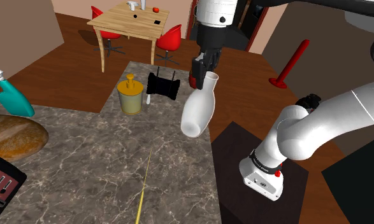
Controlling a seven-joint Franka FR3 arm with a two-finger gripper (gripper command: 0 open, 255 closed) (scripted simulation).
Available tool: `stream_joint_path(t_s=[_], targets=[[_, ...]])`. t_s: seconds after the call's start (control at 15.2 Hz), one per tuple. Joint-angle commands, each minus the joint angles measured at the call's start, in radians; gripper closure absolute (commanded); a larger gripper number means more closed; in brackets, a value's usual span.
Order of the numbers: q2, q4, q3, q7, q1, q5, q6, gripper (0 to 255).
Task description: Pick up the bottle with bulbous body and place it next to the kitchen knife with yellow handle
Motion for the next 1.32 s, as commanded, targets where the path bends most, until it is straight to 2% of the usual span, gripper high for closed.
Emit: stream_joint_path(t_s=[0.0, 1.25], targets=[[-0.008, -0.032, 0.001, -0.003, 0.001, 0.002, 0.025, 255], [-0.015, -0.292, 0.025, -0.018, 0.010, 0.021, 0.278, 255]])
